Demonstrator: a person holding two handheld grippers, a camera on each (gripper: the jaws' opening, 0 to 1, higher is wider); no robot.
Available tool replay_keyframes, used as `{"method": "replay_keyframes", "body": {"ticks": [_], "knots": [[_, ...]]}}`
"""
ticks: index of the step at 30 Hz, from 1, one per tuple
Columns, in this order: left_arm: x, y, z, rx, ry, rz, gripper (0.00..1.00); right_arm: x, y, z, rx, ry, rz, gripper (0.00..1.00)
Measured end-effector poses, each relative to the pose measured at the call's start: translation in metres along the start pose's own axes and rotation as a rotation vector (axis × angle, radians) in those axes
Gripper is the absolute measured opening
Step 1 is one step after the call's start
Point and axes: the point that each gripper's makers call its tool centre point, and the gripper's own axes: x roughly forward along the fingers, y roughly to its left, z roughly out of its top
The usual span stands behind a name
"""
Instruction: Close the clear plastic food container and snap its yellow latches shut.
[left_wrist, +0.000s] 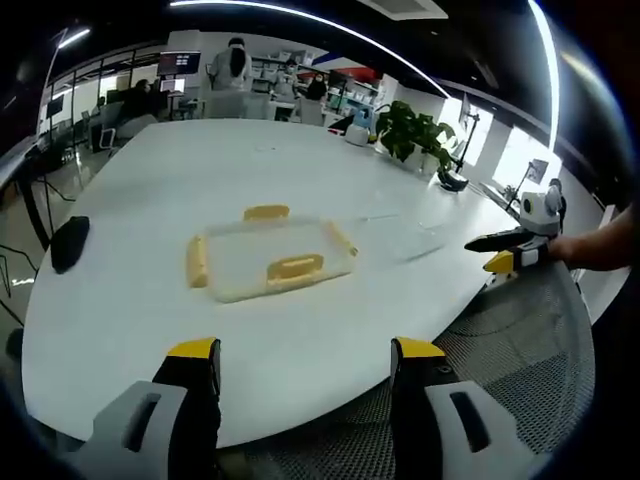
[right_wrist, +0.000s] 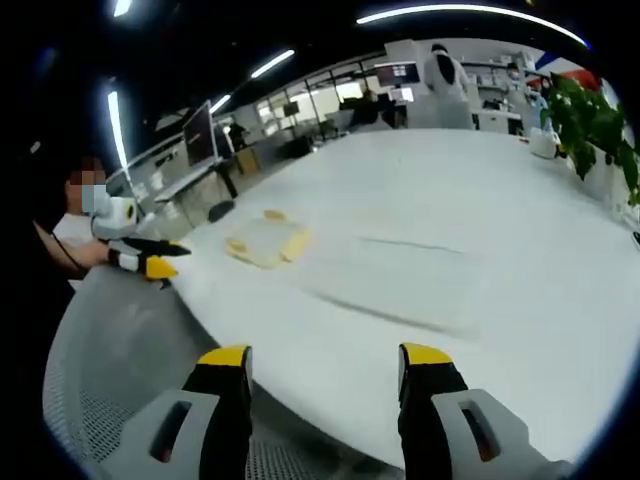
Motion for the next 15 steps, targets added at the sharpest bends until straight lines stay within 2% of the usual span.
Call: {"method": "replay_keyframes", "body": {"ticks": [15], "knots": [[0.0013,0.0,0.0022,-0.002,-0.006,-0.003,0.68,-0.0003,-0.0007,0.0078,0.015,-0.038,0.003,0.58]]}}
